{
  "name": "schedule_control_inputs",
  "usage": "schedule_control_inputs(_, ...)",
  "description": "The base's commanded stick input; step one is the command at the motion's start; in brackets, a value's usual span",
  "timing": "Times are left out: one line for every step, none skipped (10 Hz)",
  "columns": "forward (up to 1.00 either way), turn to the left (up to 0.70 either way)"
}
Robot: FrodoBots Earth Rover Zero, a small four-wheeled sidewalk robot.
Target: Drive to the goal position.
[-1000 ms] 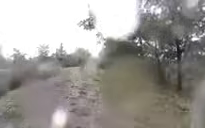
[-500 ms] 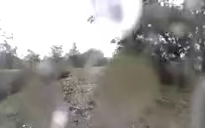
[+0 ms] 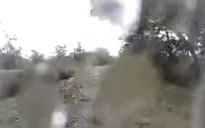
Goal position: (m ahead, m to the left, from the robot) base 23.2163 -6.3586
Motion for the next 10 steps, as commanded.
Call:
schedule_control_inputs(0.85, 0.0)
schedule_control_inputs(0.85, 0.0)
schedule_control_inputs(0.85, 0.0)
schedule_control_inputs(0.85, 0.0)
schedule_control_inputs(0.85, 0.0)
schedule_control_inputs(0.85, 0.0)
schedule_control_inputs(0.85, 0.0)
schedule_control_inputs(0.85, 0.0)
schedule_control_inputs(0.85, 0.0)
schedule_control_inputs(0.85, 0.05)
